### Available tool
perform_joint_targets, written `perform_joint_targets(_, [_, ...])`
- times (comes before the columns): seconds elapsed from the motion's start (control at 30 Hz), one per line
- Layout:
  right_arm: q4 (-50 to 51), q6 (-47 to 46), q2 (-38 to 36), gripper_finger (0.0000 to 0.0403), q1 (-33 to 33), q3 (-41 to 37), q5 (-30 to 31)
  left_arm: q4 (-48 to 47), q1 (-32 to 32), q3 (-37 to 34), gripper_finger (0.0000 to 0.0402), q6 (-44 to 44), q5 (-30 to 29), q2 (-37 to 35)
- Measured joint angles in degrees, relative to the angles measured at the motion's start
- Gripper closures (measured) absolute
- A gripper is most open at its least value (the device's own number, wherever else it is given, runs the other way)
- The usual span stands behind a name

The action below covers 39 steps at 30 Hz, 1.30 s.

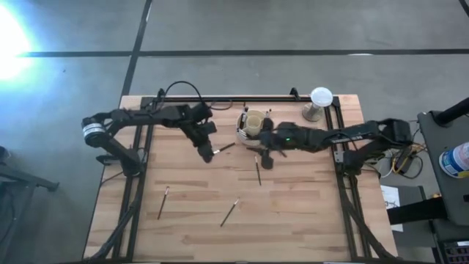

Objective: Put items in baskets/containers
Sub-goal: Put the black silver highlighter brush into the pen organizer

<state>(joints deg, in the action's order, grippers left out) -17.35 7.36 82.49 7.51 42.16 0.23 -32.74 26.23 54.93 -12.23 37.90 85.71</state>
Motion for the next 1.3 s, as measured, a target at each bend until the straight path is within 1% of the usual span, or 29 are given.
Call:
perform_joint_targets(0.07, [3.75, 1.35, 3.23, 0.0219, -0.98, 4.0, 0.59, 1.88, -0.98, 0.11, 0.0377, -2.89, 1.34, 0.03])
perform_joint_targets(0.17, [9.35, 3.97, 7.77, 0.0202, -2.46, 9.95, 3.88, 3.32, -2.06, 0.86, 0.0377, -5.89, 3.39, -0.04])
perform_joint_targets(0.23, [12.53, 6.49, 10.34, 0.0194, -3.46, 13.38, 6.0, 3.44, -2.64, 1.38, 0.0377, -6.73, 3.53, -0.04])
perform_joint_targets(0.37, [17.22, 10.96, 14.42, 0.0189, -5.08, 19.33, 10.79, 3.42, -3.4, 1.61, 0.0377, -7.45, 3.51, -0.08])
perform_joint_targets(0.47, [20.52, 14.07, 17.09, 0.0194, -5.53, 23.15, 13.23, 3.48, -3.87, 1.61, 0.0377, -7.52, 3.54, -0.08])
perform_joint_targets(0.6, [26.26, 16.83, 21.01, 0.0218, -5.49, 27.76, 13.46, 3.81, -4.12, 1.61, 0.0377, -7.52, 3.54, -0.08])
perform_joint_targets(0.73, [28.94, 17.97, 24.3, 0.0259, -5.51, 30.59, 13.44, 3.86, -4.12, 1.61, 0.0377, -7.01, 3.56, -0.1])
perform_joint_targets(0.83, [29.12, 18.13, 24.58, 0.0302, -5.59, 30.75, 13.4, 3.83, -4.12, 1.61, 0.0377, -6.18, 3.57, -0.13])
perform_joint_targets(0.97, [29.41, 17.33, 22.96, 0.0374, -5.67, 29.32, 12.47, 4.06, -4.05, 1.63, 0.0376, -5.24, 3.61, -0.26])
perform_joint_targets(1.0, [29.51, 16.74, 22.54, 0.0381, -5.75, 28.78, 12.61, 4.27, -3.95, 1.69, 0.0372, -5.23, 3.77, -0.37])
perform_joint_targets(1.2, [28.49, 13.77, 20.12, 0.0385, -5.61, 26.69, 12.61, 3.65, -3.81, 2.36, 0.0325, -5.38, 3.25, -0.48])
perform_joint_targets(1.3, [27.25, 11.99, 19.06, 0.0385, -5.3, 24.48, 12.16, 3.78, -3.64, 3.1, 0.0308, -5.21, 2.62, -1.01])
